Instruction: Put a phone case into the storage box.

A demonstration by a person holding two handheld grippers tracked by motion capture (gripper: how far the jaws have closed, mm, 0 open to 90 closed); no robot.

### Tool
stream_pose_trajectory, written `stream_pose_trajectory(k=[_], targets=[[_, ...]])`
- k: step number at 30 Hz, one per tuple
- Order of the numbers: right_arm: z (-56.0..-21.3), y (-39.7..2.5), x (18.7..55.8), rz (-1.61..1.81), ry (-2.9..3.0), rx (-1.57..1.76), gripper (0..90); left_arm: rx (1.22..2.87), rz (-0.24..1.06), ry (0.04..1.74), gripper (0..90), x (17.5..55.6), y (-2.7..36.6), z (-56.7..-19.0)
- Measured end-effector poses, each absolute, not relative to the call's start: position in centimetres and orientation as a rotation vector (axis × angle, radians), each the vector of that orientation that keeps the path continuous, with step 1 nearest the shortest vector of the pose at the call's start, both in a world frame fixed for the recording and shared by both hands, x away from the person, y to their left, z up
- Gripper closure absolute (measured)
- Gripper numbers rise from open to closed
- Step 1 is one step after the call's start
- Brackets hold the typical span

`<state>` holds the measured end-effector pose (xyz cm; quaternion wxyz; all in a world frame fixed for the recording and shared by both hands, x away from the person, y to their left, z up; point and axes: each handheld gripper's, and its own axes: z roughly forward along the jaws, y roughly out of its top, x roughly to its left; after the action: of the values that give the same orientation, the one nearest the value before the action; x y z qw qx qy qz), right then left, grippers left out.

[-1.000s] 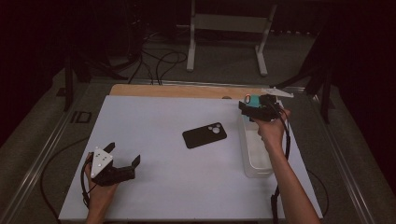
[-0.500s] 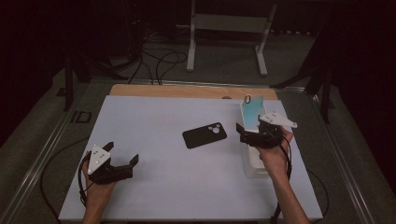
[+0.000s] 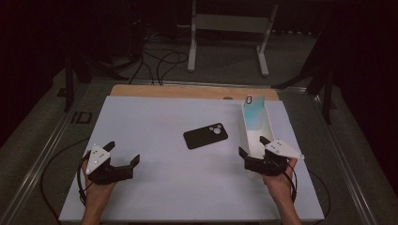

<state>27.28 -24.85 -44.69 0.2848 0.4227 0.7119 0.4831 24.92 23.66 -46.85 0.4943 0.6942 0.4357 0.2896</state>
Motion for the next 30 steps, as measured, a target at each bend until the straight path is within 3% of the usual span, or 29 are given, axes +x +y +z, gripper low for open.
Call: stream_pose_trajectory(k=[11,30], targets=[[-45.8,-25.7,26.0,1.341,1.884,1.094,9.9,1.684,0.708,1.024,0.2,25.0,23.8,-46.0],[-45.9,-26.7,26.0,1.363,1.840,1.129,9.3,1.763,0.646,0.932,0.2,29.4,20.7,-43.9]])
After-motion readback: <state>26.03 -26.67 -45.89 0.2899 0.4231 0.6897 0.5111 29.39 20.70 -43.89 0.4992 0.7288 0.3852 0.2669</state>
